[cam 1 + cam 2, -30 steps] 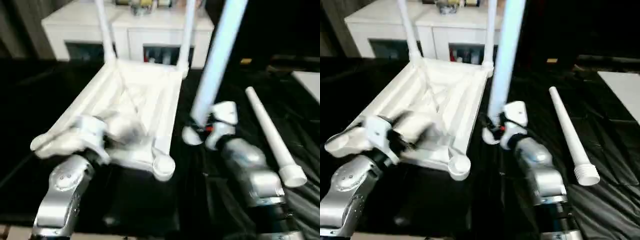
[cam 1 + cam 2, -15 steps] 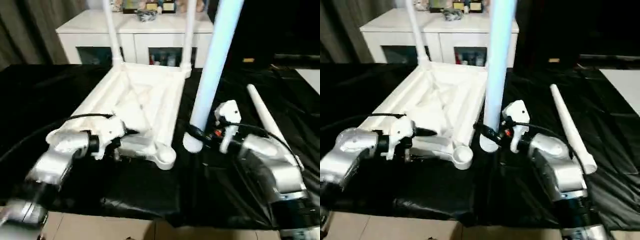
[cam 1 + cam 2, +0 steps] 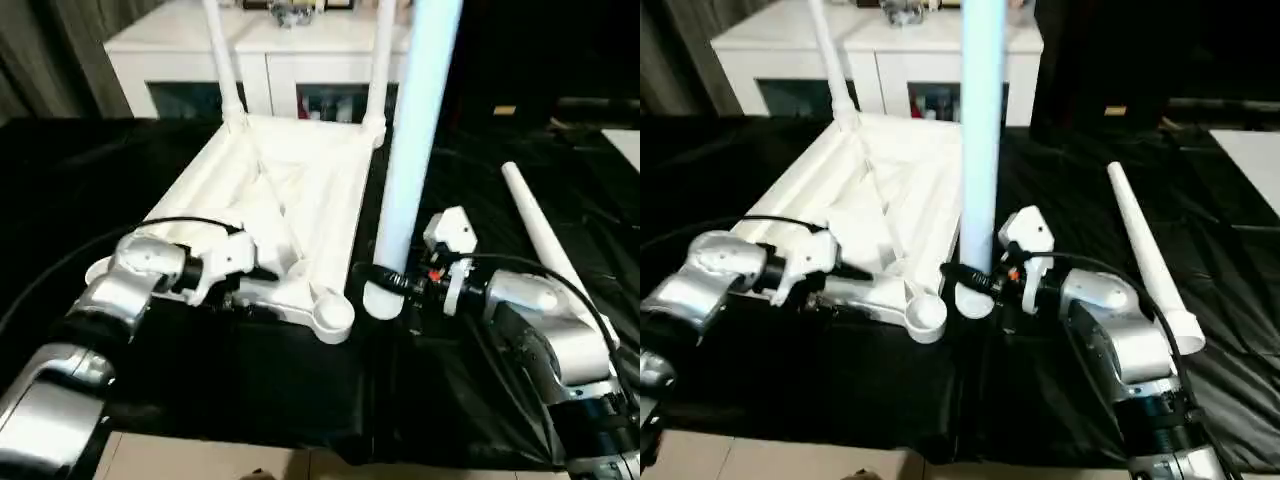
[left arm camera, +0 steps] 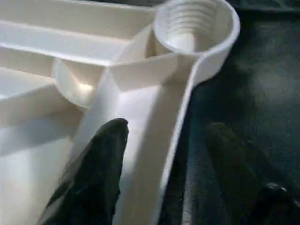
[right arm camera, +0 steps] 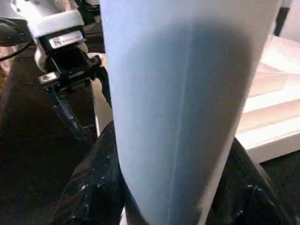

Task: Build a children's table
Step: Rotate table base

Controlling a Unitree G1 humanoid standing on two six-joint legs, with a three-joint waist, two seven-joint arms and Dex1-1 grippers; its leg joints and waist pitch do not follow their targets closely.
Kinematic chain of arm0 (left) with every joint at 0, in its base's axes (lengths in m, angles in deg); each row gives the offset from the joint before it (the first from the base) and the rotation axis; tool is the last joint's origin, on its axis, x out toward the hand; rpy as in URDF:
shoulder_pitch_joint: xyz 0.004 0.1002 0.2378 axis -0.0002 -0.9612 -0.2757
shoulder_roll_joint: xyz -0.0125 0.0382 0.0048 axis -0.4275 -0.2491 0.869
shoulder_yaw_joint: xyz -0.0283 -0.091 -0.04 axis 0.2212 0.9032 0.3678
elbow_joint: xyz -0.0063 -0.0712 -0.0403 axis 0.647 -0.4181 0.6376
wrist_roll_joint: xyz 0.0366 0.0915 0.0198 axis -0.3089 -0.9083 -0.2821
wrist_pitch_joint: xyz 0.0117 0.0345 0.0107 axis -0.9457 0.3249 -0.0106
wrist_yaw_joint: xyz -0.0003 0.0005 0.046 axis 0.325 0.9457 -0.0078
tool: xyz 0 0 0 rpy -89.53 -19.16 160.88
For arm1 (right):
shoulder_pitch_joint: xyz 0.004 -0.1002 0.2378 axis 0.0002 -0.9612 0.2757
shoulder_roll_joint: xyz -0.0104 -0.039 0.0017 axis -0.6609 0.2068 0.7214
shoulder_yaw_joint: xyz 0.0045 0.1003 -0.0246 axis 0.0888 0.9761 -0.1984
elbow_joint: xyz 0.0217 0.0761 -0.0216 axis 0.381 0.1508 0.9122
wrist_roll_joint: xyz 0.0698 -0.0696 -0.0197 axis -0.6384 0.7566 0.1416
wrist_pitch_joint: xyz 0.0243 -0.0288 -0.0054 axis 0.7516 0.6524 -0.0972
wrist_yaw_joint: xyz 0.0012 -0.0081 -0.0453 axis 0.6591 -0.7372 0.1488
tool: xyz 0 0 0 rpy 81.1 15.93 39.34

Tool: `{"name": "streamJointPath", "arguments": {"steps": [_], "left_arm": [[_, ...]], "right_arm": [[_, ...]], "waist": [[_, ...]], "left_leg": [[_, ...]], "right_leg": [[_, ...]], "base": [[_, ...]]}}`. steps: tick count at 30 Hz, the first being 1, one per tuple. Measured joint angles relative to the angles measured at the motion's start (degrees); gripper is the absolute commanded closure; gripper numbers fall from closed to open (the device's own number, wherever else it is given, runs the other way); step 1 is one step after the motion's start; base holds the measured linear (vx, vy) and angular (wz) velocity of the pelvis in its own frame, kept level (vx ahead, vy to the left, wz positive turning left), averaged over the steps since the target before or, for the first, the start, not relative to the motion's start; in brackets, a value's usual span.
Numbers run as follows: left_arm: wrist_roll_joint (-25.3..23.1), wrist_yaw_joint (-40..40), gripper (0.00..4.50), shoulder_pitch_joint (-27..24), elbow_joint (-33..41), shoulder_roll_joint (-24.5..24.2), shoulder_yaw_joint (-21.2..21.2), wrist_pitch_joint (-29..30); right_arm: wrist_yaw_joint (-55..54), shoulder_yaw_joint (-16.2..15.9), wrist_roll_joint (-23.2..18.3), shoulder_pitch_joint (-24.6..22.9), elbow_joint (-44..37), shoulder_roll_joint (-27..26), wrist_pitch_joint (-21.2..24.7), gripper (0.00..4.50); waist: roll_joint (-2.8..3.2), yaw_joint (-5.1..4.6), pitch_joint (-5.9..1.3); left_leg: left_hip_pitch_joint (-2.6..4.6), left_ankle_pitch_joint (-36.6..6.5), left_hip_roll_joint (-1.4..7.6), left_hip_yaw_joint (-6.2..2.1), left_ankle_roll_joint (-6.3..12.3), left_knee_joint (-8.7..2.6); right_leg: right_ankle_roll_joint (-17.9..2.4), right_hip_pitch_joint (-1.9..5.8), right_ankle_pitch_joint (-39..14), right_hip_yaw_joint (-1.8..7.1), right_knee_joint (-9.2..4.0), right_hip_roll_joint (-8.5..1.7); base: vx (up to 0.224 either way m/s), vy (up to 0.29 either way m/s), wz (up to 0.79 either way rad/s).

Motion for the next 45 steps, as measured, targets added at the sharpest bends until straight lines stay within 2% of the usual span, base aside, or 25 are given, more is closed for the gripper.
{"name": "streamJointPath", "arguments": {"steps": [5, 7, 10, 11, 14, 17, 20, 22, 26, 30, 34, 37, 42, 44, 45], "left_arm": [[-1.3, 1.6, 1.96, 1.3, -3.3, 1.1, -1.0, -1.6], [-1.6, 1.5, 2.23, 2.0, -4.5, 1.3, -1.0, -2.0], [-2.3, 1.3, 2.30, 3.7, -7.0, 2.2, -1.0, -3.7], [-2.5, 1.3, 2.56, 4.0, -7.2, 2.3, -1.0, -3.9], [-3.2, 1.2, 2.83, 4.8, -9.1, 2.9, -1.0, -4.7], [-3.9, 1.3, 3.08, 5.7, -11.2, 3.4, -1.1, -5.6], [-4.8, 1.0, 3.15, 6.6, -12.4, 3.7, -1.2, -6.3], [-5.6, 0.5, 3.49, 6.9, -13.4, 3.8, -1.7, -6.8], [-6.8, -0.7, 3.76, 7.5, -14.4, 4.1, -2.1, -7.9], [-8.4, -1.7, 4.04, 8.0, -15.5, 4.5, -2.8, -9.3], [-10.2, -1.8, 4.35, 8.9, -16.2, 5.0, -3.9, -10.2], [-10.4, -2.0, 4.46, 9.0, -16.7, 5.4, -3.8, -10.0], [-10.2, -2.8, 4.46, 6.2, -15.2, 4.6, -3.1, -9.8], [-9.1, -3.0, 4.46, 3.1, -12.6, 4.0, -1.4, -8.8], [-7.8, -3.2, 4.46, 1.4, -10.8, 4.0, -0.1, -7.9]], "right_arm": [[0.3, -1.0, 0.1, 0.1, 0.1, 0.0, -0.1, 2.64], [0.3, -1.0, 0.1, 0.1, 0.1, 0.0, -0.1, 2.64], [0.3, -0.9, 0.1, 0.1, 0.1, -0.1, -0.1, 2.64], [0.3, -0.9, 0.1, 0.1, 0.1, -0.1, -0.1, 2.64], [0.3, -0.9, 0.1, 0.1, 0.1, 0.0, -0.2, 2.64], [0.3, -0.9, 0.1, 0.1, 0.1, 0.2, -0.2, 2.64], [0.3, -0.9, 0.1, 0.1, 0.0, 0.4, -0.5, 2.64], [0.3, -0.9, 0.1, 0.1, -0.1, 0.5, -0.8, 2.64], [0.2, -0.9, 0.1, 0.1, -0.1, 0.7, -0.8, 2.64], [0.1, -0.9, 0.2, 0.1, -0.1, 0.7, -0.9, 2.64], [-0.3, -0.7, 0.3, 0.5, -0.1, 0.7, -1.1, 2.64], [-1.0, -0.2, 0.3, 0.6, -0.1, 0.6, -1.1, 2.64], [-9.3, 3.8, 0.6, 3.4, 0.6, -2.2, 0.2, 2.64], [-12.9, 5.9, 0.0, 4.5, 0.6, -3.7, 2.7, 2.64], [-13.7, 6.7, -0.8, 4.5, 0.5, -3.9, 4.0, 2.64]], "waist": [[0.07, 0.35, 0.00], [0.07, 0.48, 0.00], [0.42, 0.66, -0.02], [0.43, 0.69, -0.02], [0.55, 0.77, -0.05], [0.97, 0.74, -0.14], [1.13, 0.75, -0.13], [1.31, 0.70, -0.13], [1.47, 0.59, -0.14], [2.04, 0.49, -0.18], [2.46, -0.11, -0.37], [2.52, -0.75, -0.39], [2.96, -1.60, -0.72], [3.11, -2.21, -0.89], [2.97, -2.33, -0.90]], "left_leg": [[0.06, -0.1, 0.33, 0.41, -0.21, 0.02], [0.09, -0.1, 0.48, 0.63, -0.22, 0.02], [0.17, 0.0, 0.60, 0.91, -0.26, 0.03], [0.17, 0.0, 0.60, 0.92, -0.26, 0.03], [0.17, 0.0, 0.65, 0.93, -0.31, 0.03], [0.16, 0.0, 0.65, 0.97, -0.30, 0.03], [0.16, 0.0, 0.70, 0.97, -0.30, 0.02], [0.15, 0.0, 0.70, 0.98, -0.30, 0.02], [0.15, 0.0, 0.71, 0.98, -0.30, 0.02], [0.15, 0.0, 0.70, 1.00, -0.30, 0.03], [0.16, 0.0, 0.70, 1.01, -0.30, 0.02], [0.17, 0.0, 0.71, 1.01, -0.30, 0.01], [0.37, 0.0, 0.69, 1.01, -0.31, -0.09], [0.67, 0.0, 0.67, 1.03, -0.31, -0.30], [0.90, 0.0, 0.66, 1.06, -0.31, -0.44]], "right_leg": [[-0.1, 0.01, 0.1, -0.06, 0.05, 0.00], [-0.2, 0.02, 0.1, -0.05, 0.06, 0.00], [-0.3, 0.06, 0.2, -0.01, 0.04, -0.02], [-0.3, 0.06, 0.2, 0.00, 0.04, -0.02], [-0.3, 0.07, 0.2, -0.04, 0.04, -0.02], [-0.3, 0.07, 0.2, -0.02, 0.02, -0.02], [-0.3, 0.05, 0.2, -0.07, 0.02, -0.01], [-0.3, 0.05, 0.2, -0.06, 0.00, 0.00], [-0.3, 0.05, 0.2, -0.06, -0.01, 0.00], [-0.3, 0.07, 0.2, -0.04, -0.05, 0.00], [-0.3, 0.07, 0.2, -0.04, -0.07, 0.00], [-0.3, 0.07, 0.2, -0.04, -0.06, 0.00], [-0.2, 0.28, 0.2, -0.04, -0.12, 0.00], [-0.2, 0.52, 0.1, 0.01, -0.27, 0.00], [-0.1, 0.64, 0.1, 0.02, -0.39, 0.00]], "base": [[0.000, 0.000, 0.00], [0.000, 0.000, 0.00], [0.000, 0.000, 0.00], [0.000, 0.000, 0.00], [0.000, 0.000, 0.00], [0.000, 0.000, 0.00], [0.000, 0.000, 0.00], [0.000, 0.000, 0.00], [0.000, 0.000, 0.00], [0.000, 0.000, 0.00], [0.000, 0.000, 0.00], [0.000, 0.000, 0.00], [0.000, 0.000, 0.00], [0.000, 0.000, 0.00], [0.000, 0.000, 0.00]]}}
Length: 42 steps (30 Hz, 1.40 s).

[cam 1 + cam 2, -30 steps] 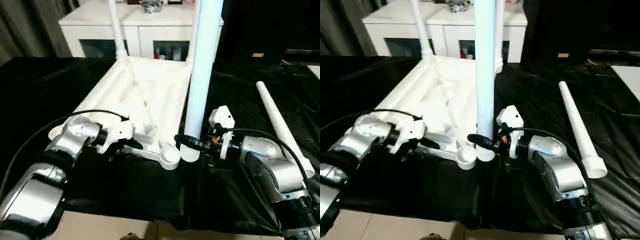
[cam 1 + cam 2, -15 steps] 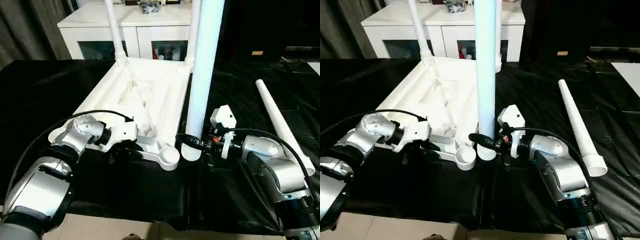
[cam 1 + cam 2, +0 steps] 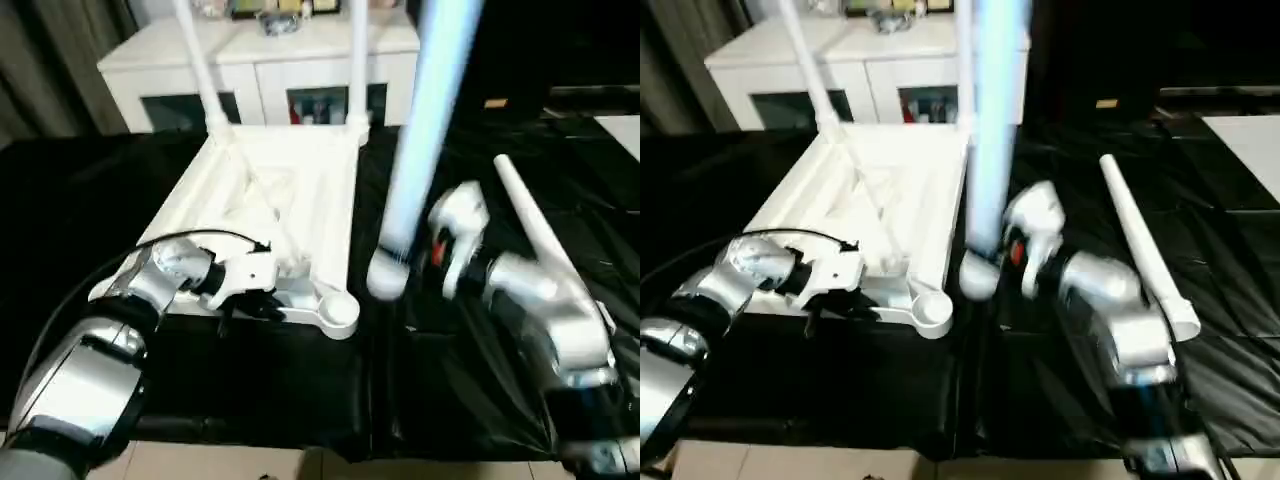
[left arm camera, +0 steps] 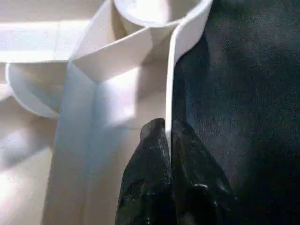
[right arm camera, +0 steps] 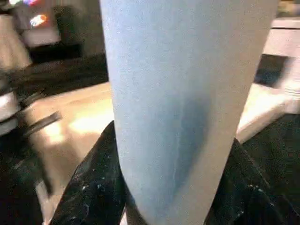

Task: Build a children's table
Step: Rotate table base

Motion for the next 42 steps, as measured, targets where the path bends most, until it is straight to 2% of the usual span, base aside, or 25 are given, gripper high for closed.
{"name": "streamJointPath", "arguments": {"steps": [1, 2, 4, 7, 11, 13, 17, 19, 21, 28, 30, 32, 35, 42], "left_arm": [[2.0, -0.4, 4.46, -2.7, 3.1, 0.5, 1.8, 1.7], [3.7, -1.4, 4.46, -5.0, 5.8, 1.0, 3.5, 3.2], [7.3, -4.9, 4.46, -9.4, 12.6, 3.9, 6.1, 8.0], [10.3, -9.7, 4.46, -13.9, 20.5, 6.9, 7.4, 13.3], [9.8, -12.3, 4.46, -16.8, 27.1, 6.5, 7.4, 18.3], [8.8, -13.6, 4.46, -18.0, 31.3, 6.9, 7.3, 21.4], [7.0, -14.2, 4.46, -18.5, 34.8, 6.5, 5.8, 23.2], [6.1, -13.9, 4.46, -18.3, 37.1, 4.8, 4.0, 25.1], [5.3, -13.1, 4.46, -17.9, 38.4, 3.7, 2.9, 26.4], [4.5, -12.3, 4.46, -16.8, 40.4, 3.1, 2.1, 31.9], [4.6, -12.3, 4.05, -16.5, 40.6, 3.1, 2.3, 33.2], [3.9, -12.9, 3.94, -16.5, 40.8, 2.6, 1.3, 35.5], [2.4, -13.2, 3.88, -16.7, 40.8, 1.6, 0.4, 35.7], [2.3, -13.2, 3.88, -16.6, 41.4, 1.0, 0.2, 36.9]], "right_arm": [[-0.5, 0.9, -1.0, 0.1, 0.0, -0.1, 2.1, 2.64], [-0.7, 1.3, -1.7, 0.1, 0.0, -0.2, 3.3, 2.64], [-1.1, 1.5, -2.3, 0.5, 0.1, -0.5, 4.6, 2.64], [-1.4, 1.2, -2.7, 1.8, 1.1, -1.4, 5.2, 2.64], [-1.0, 0.7, -2.3, 3.0, 2.2, -1.1, 5.8, 2.64], [-0.4, -0.6, -2.1, 3.2, 3.0, -1.1, 6.6, 2.64], [0.8, -1.9, -1.9, 4.2, 4.2, -1.1, 6.9, 2.64], [2.0, -2.8, -1.6, 4.9, 4.7, -0.8, 6.7, 2.64], [2.8, -3.4, -1.4, 5.1, 5.7, -0.5, 6.4, 2.64], [2.8, -4.6, 0.1, 5.2, 7.8, -0.7, 6.3, 2.64], [2.8, -4.6, 0.1, 5.5, 7.8, -0.7, 6.3, 2.64], [2.8, -4.7, 0.1, 6.1, 7.9, -0.7, 6.2, 2.64], [2.9, -4.7, 0.1, 6.5, 7.9, -0.9, 6.1, 2.64], [3.1, -4.8, 0.1, 6.6, 8.2, -1.5, 5.9, 2.64]], "waist": [[0.14, -0.09, -0.12], [-0.08, -0.20, -0.14], [-0.15, -0.23, -0.23], [-1.48, -0.52, -0.11], [-1.83, -0.27, -0.14], [-1.98, -0.13, -0.04], [-2.31, 0.03, 0.15], [-2.93, 0.03, 0.10], [-3.31, 0.03, 0.00], [-3.36, -0.19, 0.01], [-3.38, -0.18, 0.02], [-3.41, -0.33, 0.06], [-3.46, -0.31, 0.10], [-3.54, -0.35, 0.15]], "left_leg": [[0.22, 0.0, -0.03, 0.07, 0.00, -0.25], [0.23, 0.0, -0.03, 0.15, 0.01, -0.42], [0.25, 0.0, -0.05, 0.19, 0.01, -0.53], [0.15, 0.0, 0.10, 0.22, 0.00, -0.63], [0.25, 0.0, 0.13, 0.22, -0.01, -0.76], [0.22, 0.0, 0.12, 0.22, -0.02, -0.76], [0.15, 0.0, 0.09, 0.23, -0.02, -0.77], [0.21, 0.0, 0.10, 0.23, -0.02, -0.89], [0.24, 0.0, 0.13, 0.23, -0.03, -0.96], [0.31, 0.0, 0.12, 0.26, -0.10, -1.01], [0.33, 0.1, 0.12, 0.26, -0.17, -1.01], [0.35, 0.1, 0.12, 0.26, -0.18, -1.01], [0.34, 0.1, 0.13, 0.26, -0.19, -1.03], [0.34, 0.1, 0.13, 0.26, -0.21, -1.08]], "right_leg": [[0.0, 0.19, 0.0, 0.04, -0.19, 0.00], [0.0, 0.25, 0.0, 0.04, -0.34, -0.03], [0.0, 0.16, 0.0, 0.02, -0.41, -0.05], [0.0, -0.14, 0.0, -0.08, -0.42, 0.05], [0.1, -0.13, 0.0, -0.14, -0.48, 0.05], [0.1, -0.14, 0.0, -0.13, -0.55, 0.05], [0.1, -0.14, 0.0, -0.09, -0.66, 0.05], [0.1, -0.14, 0.0, -0.11, -0.66, 0.05], [0.1, -0.14, -0.1, -0.13, -0.71, 0.09], [0.1, -0.10, 0.0, -0.10, -0.74, 0.09], [0.1, -0.09, 0.0, -0.10, -0.71, 0.08], [0.1, -0.09, 0.0, -0.08, -0.68, 0.08], [0.1, -0.12, 0.0, -0.10, -0.67, 0.09], [0.0, -0.13, 0.0, -0.10, -0.66, 0.09]], "base": [[0.000, 0.000, 0.00], [0.000, 0.000, 0.00], [0.000, 0.000, 0.00], [0.000, 0.000, 0.00], [0.000, 0.000, 0.00], [0.000, 0.000, 0.00], [0.000, 0.000, 0.00], [0.000, 0.000, 0.00], [0.000, 0.000, 0.00], [0.000, 0.000, 0.00], [0.000, 0.000, 0.00], [0.000, 0.000, 0.00], [0.000, 0.000, 0.00], [0.000, 0.000, 0.00]]}}
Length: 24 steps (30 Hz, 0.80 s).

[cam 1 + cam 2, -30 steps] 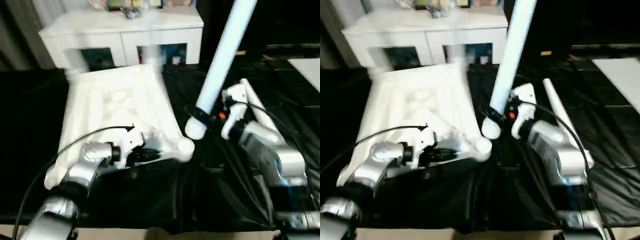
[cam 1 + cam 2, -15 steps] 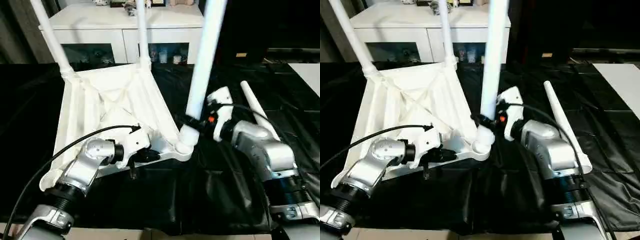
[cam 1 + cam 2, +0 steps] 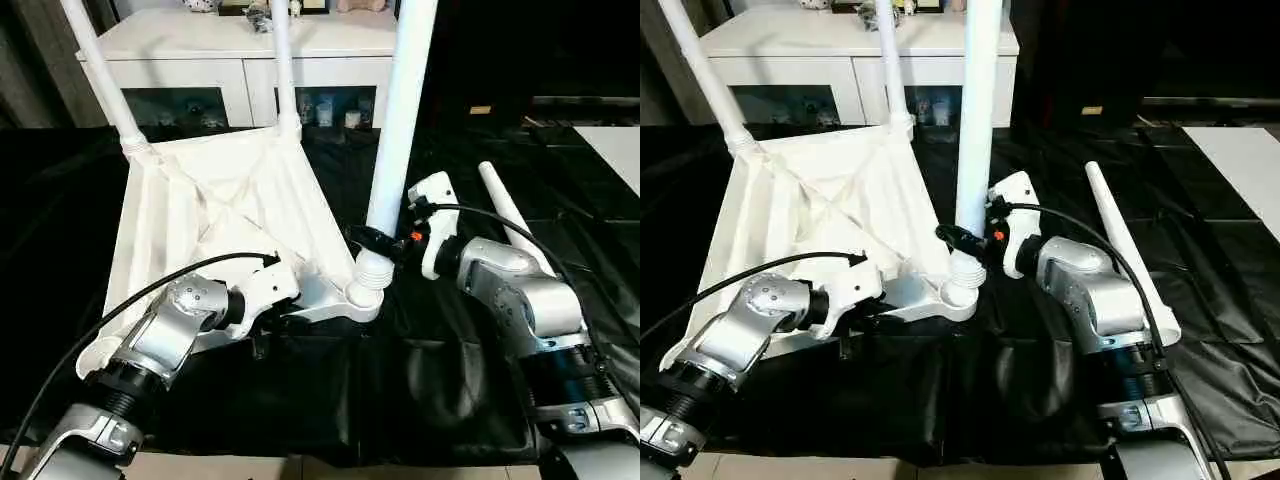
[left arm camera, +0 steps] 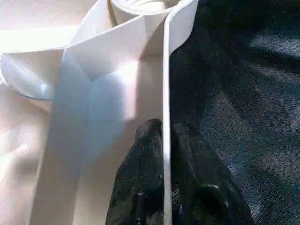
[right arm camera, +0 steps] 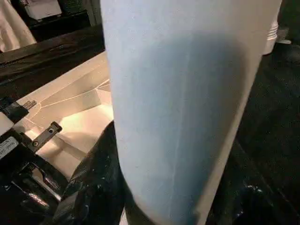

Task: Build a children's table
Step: Rotate table base

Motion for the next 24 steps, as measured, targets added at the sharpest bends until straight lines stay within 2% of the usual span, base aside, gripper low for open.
{"name": "streamJointPath", "arguments": {"steps": [1, 6, 16, 24], "left_arm": [[0.1, -0.1, 3.88, 0.0, 0.0, 0.0, 0.0, -0.1], [1.2, -1.4, 4.43, -0.1, -0.9, 0.8, 0.8, -3.1], [1.7, -1.3, 4.48, -0.9, -0.2, 0.7, 1.1, -4.1], [1.8, -2.0, 4.48, -0.5, -2.0, 1.4, 1.3, -6.2]], "right_arm": [[0.2, 0.0, 0.0, 0.0, 0.2, -0.1, 0.0, 2.64], [1.9, -1.2, 0.0, 0.1, 0.3, -0.2, 0.0, 2.64], [2.0, -1.8, 0.4, 0.1, 0.8, -0.3, 0.0, 2.64], [1.8, -1.7, 0.6, 0.1, 0.8, -0.2, -0.2, 2.64]], "waist": [[-0.02, -0.01, 0.01], [-0.24, 0.44, 0.16], [-0.13, 0.36, 0.15], [0.55, 0.51, 0.23]], "left_leg": [[0.01, 0.0, 0.00, 0.00, -0.01, -0.03], [-0.02, 0.1, -0.01, 0.00, -0.09, -0.14], [-0.03, 0.1, -0.04, 0.00, -0.10, -0.22], [-0.03, 0.1, -0.06, 0.01, -0.10, -0.27]], "right_leg": [[0.0, -0.01, 0.0, -0.01, 0.00, 0.00], [0.0, -0.04, 0.0, -0.01, -0.01, 0.00], [0.0, -0.06, 0.0, 0.04, -0.05, 0.00], [0.0, -0.06, 0.0, 0.04, -0.09, 0.00]], "base": [[0.000, 0.000, 0.00], [0.000, 0.000, 0.00], [0.000, 0.000, 0.00], [0.000, 0.000, 0.00]]}}
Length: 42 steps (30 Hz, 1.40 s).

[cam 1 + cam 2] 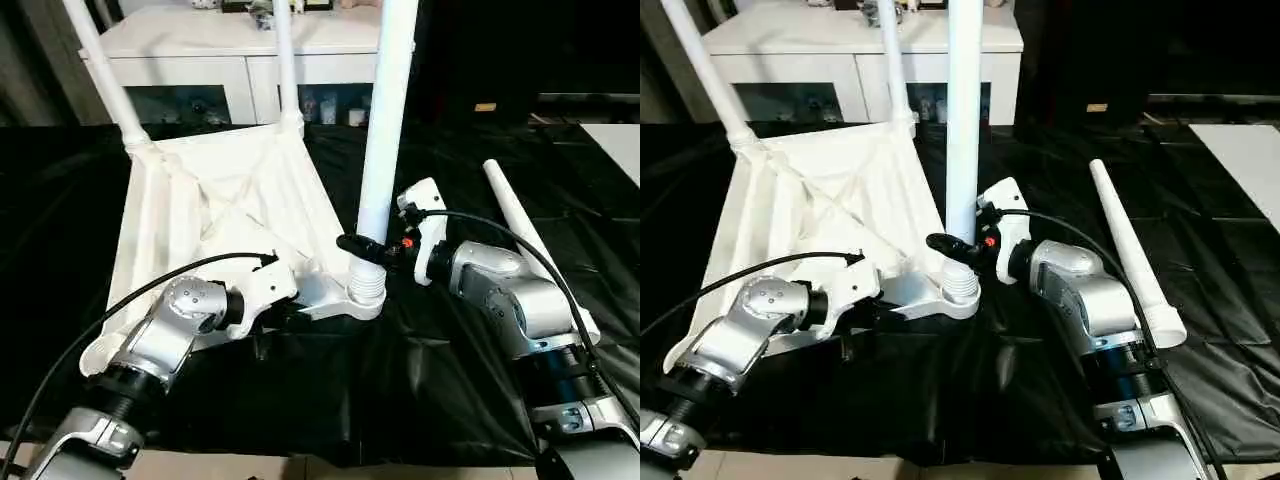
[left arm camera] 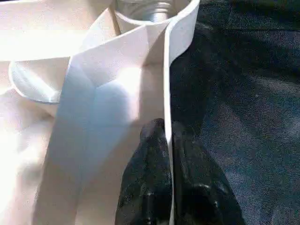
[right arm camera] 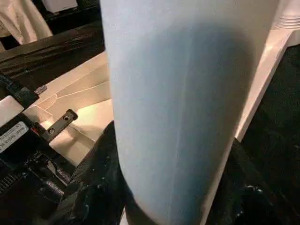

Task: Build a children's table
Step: Rotate table base

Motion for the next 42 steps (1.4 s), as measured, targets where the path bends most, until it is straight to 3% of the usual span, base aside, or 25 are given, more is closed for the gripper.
{"name": "streamJointPath", "arguments": {"steps": [7, 8, 12, 15, 29, 36, 42], "left_arm": [[-0.1, -1.7, 4.48, 0.3, -0.7, 0.7, 0.8, 0.1], [0.7, -1.7, 4.02, 0.3, -0.6, 1.3, 1.8, 1.5], [4.2, -4.8, 3.79, -0.5, 0.5, 3.2, 4.5, 2.2], [4.4, -5.9, 3.79, -0.7, 0.6, 3.2, 4.4, 1.2], [1.1, -6.6, 3.79, 0.1, 0.4, 1.5, 1.7, 1.6], [2.3, -6.4, 4.30, 0.6, -1.1, 2.1, 2.4, 1.4], [4.6, -1.3, 4.46, -0.8, 0.6, 0.0, 2.8, 0.7]], "right_arm": [[-0.2, 0.0, 0.2, 0.0, 0.1, -0.3, -0.9, 2.64], [-0.2, 0.0, 0.2, 0.0, 0.1, -0.6, -0.9, 2.64], [-0.3, 0.0, 0.2, 0.0, 0.2, -1.1, -0.9, 2.64], [-0.2, 0.0, 0.1, 0.0, 0.2, -1.3, -1.1, 2.64], [-0.3, 0.0, 0.9, 0.3, 1.3, -1.1, -1.8, 2.64], [-0.2, 1.0, 0.7, 0.8, 1.3, -0.9, -1.7, 2.64], [-0.2, 2.3, 0.2, 3.3, 1.4, 0.8, -1.9, 2.64]], "waist": [[0.05, -0.12, 0.02], [0.03, -0.13, 0.03], [-0.63, 0.03, 0.28], [-0.67, 0.17, 0.26], [-0.67, 0.30, 0.24], [-0.65, 0.31, 0.23], [-0.63, 0.02, 0.22]], "left_leg": [[-0.03, 0.0, -0.01, 0.00, 0.00, -0.01], [-0.07, 0.0, -0.01, 0.00, 0.00, -0.02], [-0.66, 0.0, 0.07, 0.00, -0.03, 0.04], [-1.04, 0.2, 0.05, 0.00, 0.31, 0.14], [-0.81, 0.2, 0.09, 0.00, 0.01, 0.19], [-0.80, 0.2, 0.08, 0.00, 0.00, 0.28], [-0.89, 0.2, 0.09, 0.00, 0.02, 0.33]], "right_leg": [[0.0, -0.05, 0.0, 0.01, 0.00, 0.00], [0.0, -0.10, 0.0, 0.01, 0.00, 0.00], [0.0, -0.67, 0.0, -0.06, 0.02, 0.04], [0.0, -0.93, 0.0, -0.08, 0.02, 0.04], [0.0, -0.76, 0.1, -0.08, 0.17, 0.03], [-0.1, -0.75, 0.3, -0.06, 0.18, 0.02], [-0.1, -0.79, 0.3, -0.06, 0.09, 0.03]], "base": [[0.000, 0.000, 0.00], [0.000, 0.000, 0.00], [0.000, 0.000, 0.00], [0.000, 0.000, 0.00], [0.000, 0.000, 0.00], [0.000, 0.000, 0.00], [0.000, 0.000, 0.00]]}}
